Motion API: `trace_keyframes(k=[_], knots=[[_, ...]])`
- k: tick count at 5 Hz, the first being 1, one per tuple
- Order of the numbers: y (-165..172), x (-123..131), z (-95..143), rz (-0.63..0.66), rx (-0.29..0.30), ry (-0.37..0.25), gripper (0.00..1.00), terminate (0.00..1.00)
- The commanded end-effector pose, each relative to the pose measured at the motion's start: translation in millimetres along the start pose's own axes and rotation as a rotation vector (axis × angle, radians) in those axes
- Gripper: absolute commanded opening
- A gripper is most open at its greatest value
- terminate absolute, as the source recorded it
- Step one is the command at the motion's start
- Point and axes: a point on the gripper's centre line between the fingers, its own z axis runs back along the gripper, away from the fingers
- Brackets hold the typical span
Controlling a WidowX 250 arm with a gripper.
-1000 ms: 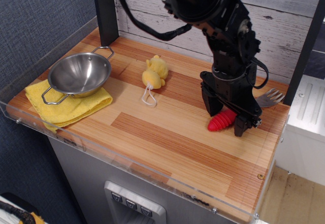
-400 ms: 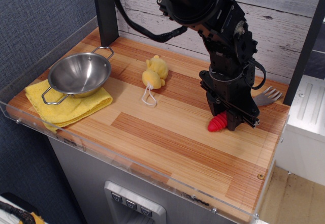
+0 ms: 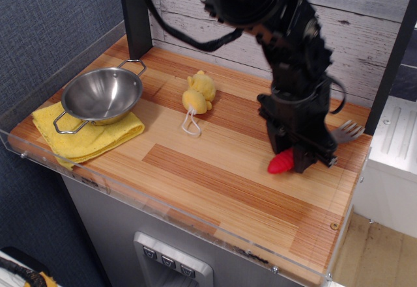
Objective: Move the fork towards the bottom middle of counter.
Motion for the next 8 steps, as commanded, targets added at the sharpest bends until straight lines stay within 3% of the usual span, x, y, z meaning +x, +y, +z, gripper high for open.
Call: trace_keyframes(k=[1,3,4,6,8], knots=[[-5,12,64,0.087,0.059,-0.099,0.00,0.00],[1,-19,100,0.275,0.126,-0.096,0.00,0.00],[4,-42,105,0.379,0.152,-0.089,0.00,0.00],[-1,-91,100,0.606,0.178,-0.080,0.00,0.00],[2,-135,89,0.874,0.233,-0.117,0.00,0.00]])
